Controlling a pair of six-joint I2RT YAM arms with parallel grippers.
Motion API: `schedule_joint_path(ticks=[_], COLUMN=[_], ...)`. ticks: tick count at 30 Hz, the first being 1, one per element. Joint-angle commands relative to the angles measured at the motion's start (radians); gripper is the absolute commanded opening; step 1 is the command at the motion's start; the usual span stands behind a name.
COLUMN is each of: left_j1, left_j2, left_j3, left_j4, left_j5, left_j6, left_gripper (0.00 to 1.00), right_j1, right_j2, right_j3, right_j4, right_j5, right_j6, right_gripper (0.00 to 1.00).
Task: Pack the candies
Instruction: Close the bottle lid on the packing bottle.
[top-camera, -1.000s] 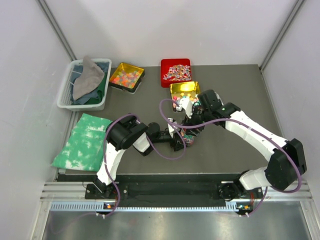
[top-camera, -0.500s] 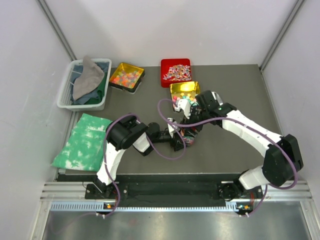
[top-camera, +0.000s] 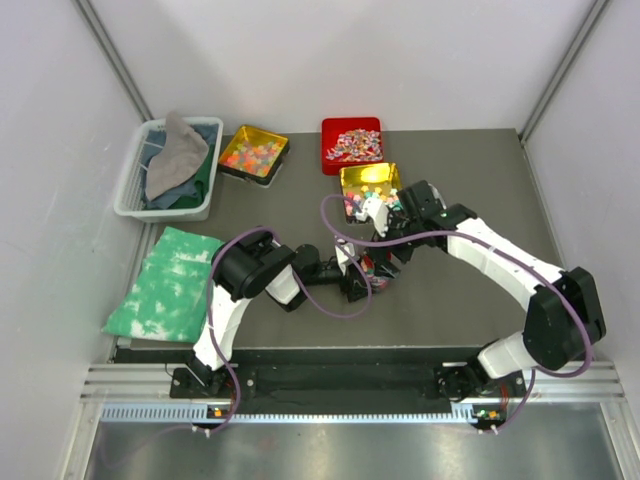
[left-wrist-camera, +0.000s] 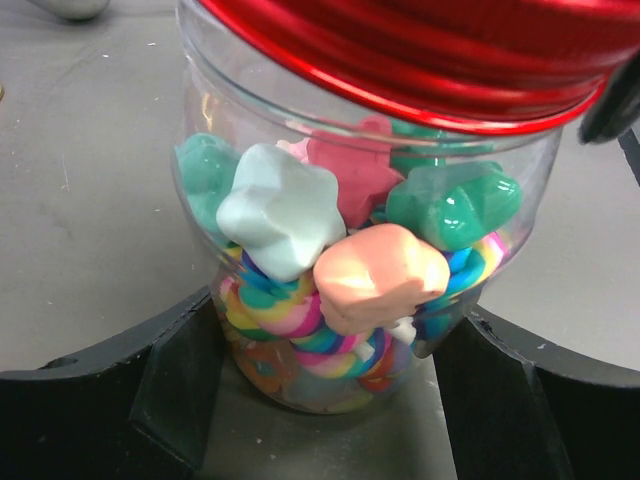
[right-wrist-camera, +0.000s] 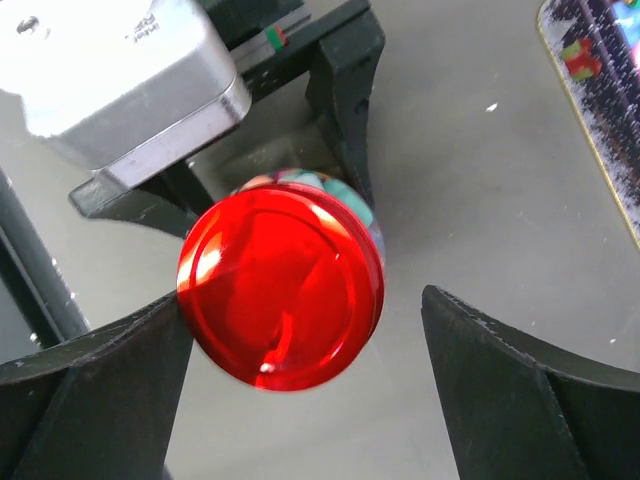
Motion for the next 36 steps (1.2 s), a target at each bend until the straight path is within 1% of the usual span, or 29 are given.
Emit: schedule_joint_path(ticks=[1, 3, 4, 5, 10, 14, 17, 23, 27, 31, 36], left_j1=[0.011, 0.011, 0.012, 0.012, 0.014, 0.016, 0.016, 0.019, 0.019, 0.02, 0.022], left_j2=[0.034, 0.035, 0.034, 0.035, 0.035, 0.035, 0.037, 0.037, 0.035, 0.035, 0.034], left_j3=[-0.006, -0.006, -0.005, -0.005, -0.003, -0.002, -0.002, 0.0, 0.0, 0.001, 0.003], left_j4=[0.27, 0.27, 0.27, 0.27, 0.269, 0.27, 0.27, 0.269, 0.269, 0.27, 0.27], left_j5=[0.003, 0.003, 0.003, 0.003, 0.006, 0.006, 0.007, 0.012, 0.013, 0.015, 0.016], left_j6=[-0.036, -0.036, -0.037, -0.037, -0.044, -0.047, -0.047, -0.05, -0.05, -0.054, -0.059], left_gripper=[0.62, 0.62, 0.61, 0.61, 0.61, 0.61, 0.61, 0.6, 0.6, 0.6, 0.59], right_j1=[-0.009, -0.007, -0.008, -0.007, -0.007, -0.008, -0.018, -0.039, -0.041, -0.041, -0.042], right_j2=[-0.049, -0.055, -0.055, -0.057, -0.078, -0.083, -0.095, -0.081, -0.055, -0.012, 0.022], right_j3=[0.076, 0.09, 0.092, 0.095, 0.107, 0.149, 0.147, 0.138, 0.13, 0.147, 0.135], right_j4=[-0.06, -0.077, -0.088, -0.092, -0.129, -0.207, -0.177, -0.051, 0.033, 0.064, 0.056], right_j5=[-0.031, -0.032, -0.035, -0.035, -0.027, -0.053, -0.042, 0.019, 0.099, 0.154, 0.197], right_j6=[-0.033, -0.047, -0.053, -0.054, -0.083, -0.108, -0.088, -0.016, 0.042, 0.067, 0.046], right_gripper=[0.92, 0.93, 0.98, 0.99, 0.99, 0.99, 0.99, 0.98, 0.98, 0.98, 0.97])
